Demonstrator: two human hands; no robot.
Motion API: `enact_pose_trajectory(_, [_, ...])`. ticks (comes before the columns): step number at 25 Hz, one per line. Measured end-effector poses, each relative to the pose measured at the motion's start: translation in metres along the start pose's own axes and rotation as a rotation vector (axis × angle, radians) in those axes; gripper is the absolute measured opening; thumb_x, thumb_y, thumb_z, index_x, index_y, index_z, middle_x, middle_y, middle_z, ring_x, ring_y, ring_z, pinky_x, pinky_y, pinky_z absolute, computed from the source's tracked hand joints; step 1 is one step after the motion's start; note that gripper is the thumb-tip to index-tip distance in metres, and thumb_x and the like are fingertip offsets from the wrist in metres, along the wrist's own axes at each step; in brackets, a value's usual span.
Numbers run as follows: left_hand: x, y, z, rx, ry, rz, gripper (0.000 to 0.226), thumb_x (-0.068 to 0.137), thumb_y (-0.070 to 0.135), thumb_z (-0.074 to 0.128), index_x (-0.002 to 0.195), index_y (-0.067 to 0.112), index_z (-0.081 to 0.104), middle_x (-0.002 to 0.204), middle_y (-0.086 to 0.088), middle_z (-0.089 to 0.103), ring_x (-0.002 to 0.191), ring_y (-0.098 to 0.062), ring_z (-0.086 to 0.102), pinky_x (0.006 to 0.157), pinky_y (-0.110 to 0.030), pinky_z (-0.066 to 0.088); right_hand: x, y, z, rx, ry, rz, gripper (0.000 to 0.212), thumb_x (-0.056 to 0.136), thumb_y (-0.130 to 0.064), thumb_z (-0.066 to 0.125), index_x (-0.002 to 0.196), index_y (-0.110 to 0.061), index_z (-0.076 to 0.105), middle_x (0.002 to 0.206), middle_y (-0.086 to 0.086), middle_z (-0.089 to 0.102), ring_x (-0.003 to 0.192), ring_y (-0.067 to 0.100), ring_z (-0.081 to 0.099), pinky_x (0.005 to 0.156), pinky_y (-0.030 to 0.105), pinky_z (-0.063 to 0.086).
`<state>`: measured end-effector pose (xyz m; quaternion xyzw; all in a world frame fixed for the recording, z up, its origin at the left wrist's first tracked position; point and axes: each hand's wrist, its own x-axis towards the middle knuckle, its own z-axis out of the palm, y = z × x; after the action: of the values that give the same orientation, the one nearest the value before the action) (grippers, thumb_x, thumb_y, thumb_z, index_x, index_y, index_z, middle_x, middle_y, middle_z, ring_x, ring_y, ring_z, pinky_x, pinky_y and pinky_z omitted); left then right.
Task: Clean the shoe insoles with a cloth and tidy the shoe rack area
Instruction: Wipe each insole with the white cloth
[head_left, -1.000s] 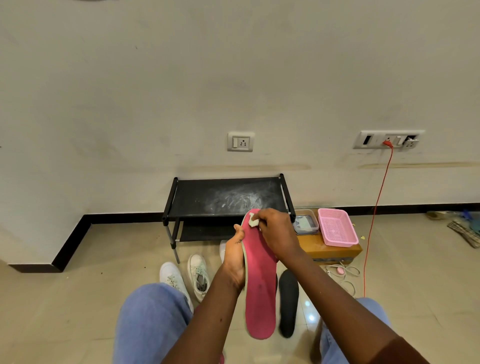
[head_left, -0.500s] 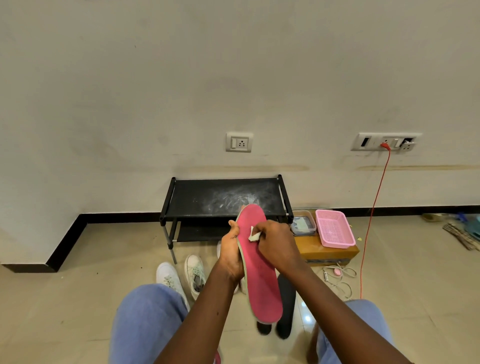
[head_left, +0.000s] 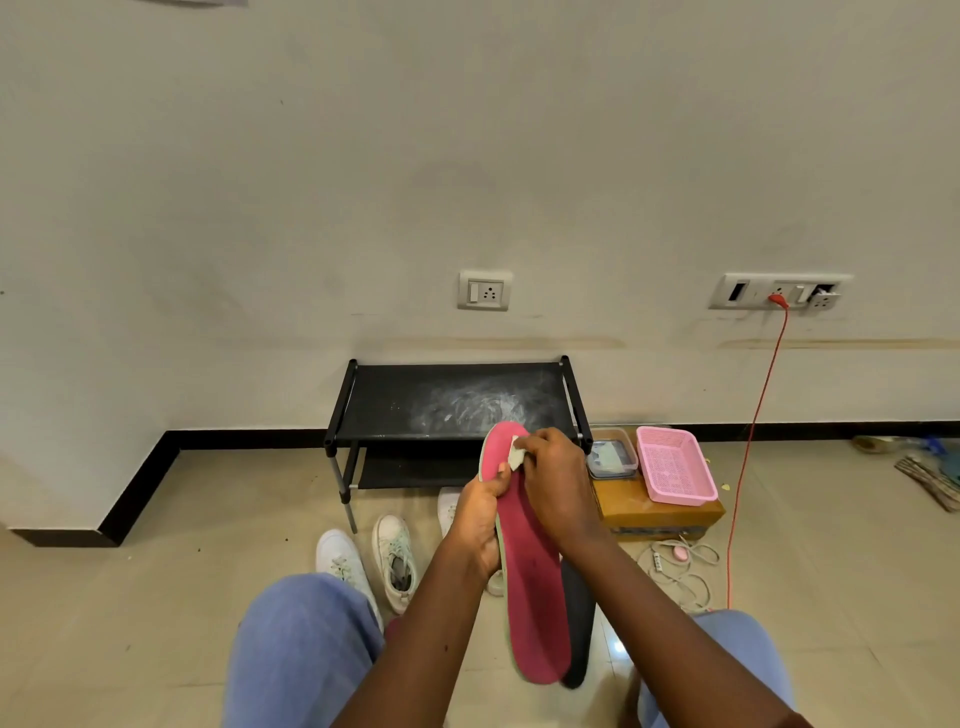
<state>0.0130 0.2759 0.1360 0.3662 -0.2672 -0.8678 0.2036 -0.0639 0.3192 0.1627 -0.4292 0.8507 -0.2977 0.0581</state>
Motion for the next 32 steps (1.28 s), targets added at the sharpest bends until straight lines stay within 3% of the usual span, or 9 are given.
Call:
enact_pose_trajectory(4, [-0.001, 0.002, -0.003, -0.016, -0.001, 0.023, 0.026, 0.098, 0.021, 0.046, 0.111, 0.004, 0.061, 0.084, -0.014, 0.071, 0.075, -0.027, 0.069, 0.065, -0.039, 0.059, 0.02, -0.005, -0.008, 0.071, 0.024, 0.01, 0.031, 0.093, -0.001, 0.044, 0.114, -0.008, 0.065, 0.116, 0.009, 0.061, 0.105, 0.021, 0.057, 0.081, 0.014, 0.034])
enact_pose_trajectory(9, [0.005, 0.003, -0.003, -0.012, 0.04, 0.021, 0.03, 0.098, 0.022, 0.047, 0.117, 0.002, 0.059, 0.081, -0.014, 0.071, 0.068, -0.025, 0.069, 0.061, -0.036, 0.059, 0.015, 0.003, -0.011, 0.135, -0.029, 0.056, 0.032, 0.089, 0.003, 0.049, 0.111, -0.01, 0.067, 0.115, 0.007, 0.066, 0.107, 0.018, 0.061, 0.086, 0.014, 0.039])
enact_pose_trajectory(11, [0.009, 0.001, -0.002, -0.018, 0.043, 0.023, 0.035, 0.098, 0.023, 0.047, 0.124, 0.002, 0.056, 0.09, -0.016, 0.069, 0.073, -0.027, 0.068, 0.064, -0.038, 0.059, 0.01, 0.008, -0.012, 0.135, -0.022, 0.116, 0.031, 0.088, 0.003, 0.05, 0.11, -0.01, 0.068, 0.115, 0.008, 0.066, 0.107, 0.019, 0.061, 0.088, 0.016, 0.041])
enact_pose_trajectory(15, [0.017, 0.003, -0.003, -0.042, 0.053, 0.02, 0.039, 0.098, 0.025, 0.048, 0.129, 0.002, 0.05, 0.1, -0.019, 0.065, 0.083, -0.032, 0.064, 0.074, -0.046, 0.054, -0.005, 0.019, -0.015, 0.141, -0.066, 0.198, 0.028, 0.089, 0.0, 0.053, 0.11, -0.011, 0.067, 0.115, 0.007, 0.066, 0.101, 0.017, 0.063, 0.077, 0.012, 0.041])
enact_pose_trajectory(21, [0.016, 0.002, -0.002, -0.06, 0.049, -0.023, 0.039, 0.098, 0.024, 0.048, 0.132, 0.004, 0.048, 0.102, -0.021, 0.064, 0.084, -0.034, 0.064, 0.074, -0.049, 0.054, -0.004, 0.018, -0.011, 0.113, -0.046, 0.196, 0.026, 0.088, 0.0, 0.051, 0.101, -0.011, 0.072, 0.105, 0.005, 0.07, 0.094, 0.016, 0.064, 0.079, 0.019, 0.048])
enact_pose_trajectory(23, [0.015, 0.004, -0.004, -0.049, 0.034, -0.018, 0.039, 0.098, 0.024, 0.048, 0.13, 0.003, 0.05, 0.099, -0.02, 0.066, 0.08, -0.033, 0.066, 0.066, -0.045, 0.057, -0.001, 0.013, -0.008, 0.106, 0.017, 0.151, 0.028, 0.087, 0.003, 0.051, 0.1, -0.01, 0.072, 0.105, 0.006, 0.07, 0.094, 0.018, 0.064, 0.079, 0.022, 0.048])
enact_pose_trajectory(26, [0.011, 0.003, -0.007, -0.028, 0.003, -0.038, 0.035, 0.097, 0.022, 0.049, 0.124, 0.0, 0.055, 0.089, -0.017, 0.069, 0.073, -0.028, 0.069, 0.065, -0.041, 0.059, 0.009, 0.008, -0.009, 0.057, 0.057, 0.049, 0.03, 0.087, 0.004, 0.05, 0.106, -0.009, 0.07, 0.112, 0.008, 0.067, 0.099, 0.019, 0.063, 0.081, 0.016, 0.042])
enact_pose_trajectory(29, [0.007, -0.002, -0.009, 0.014, -0.017, -0.053, 0.035, 0.097, 0.022, 0.049, 0.124, 0.0, 0.055, 0.094, -0.018, 0.069, 0.079, -0.029, 0.068, 0.065, -0.04, 0.059, 0.023, 0.005, -0.013, 0.116, 0.011, 0.023, 0.031, 0.087, 0.006, 0.049, 0.103, -0.009, 0.071, 0.11, 0.007, 0.068, 0.099, 0.017, 0.063, 0.077, 0.008, 0.037])
enact_pose_trajectory(32, [0.008, -0.001, -0.008, 0.022, -0.018, -0.042, 0.037, 0.098, 0.022, 0.048, 0.126, 0.0, 0.053, 0.097, -0.018, 0.067, 0.083, -0.029, 0.066, 0.067, -0.04, 0.058, 0.028, 0.011, -0.015, 0.211, -0.032, 0.068, 0.028, 0.087, 0.002, 0.052, 0.103, -0.011, 0.071, 0.109, 0.006, 0.069, 0.102, 0.017, 0.063, 0.086, 0.02, 0.046])
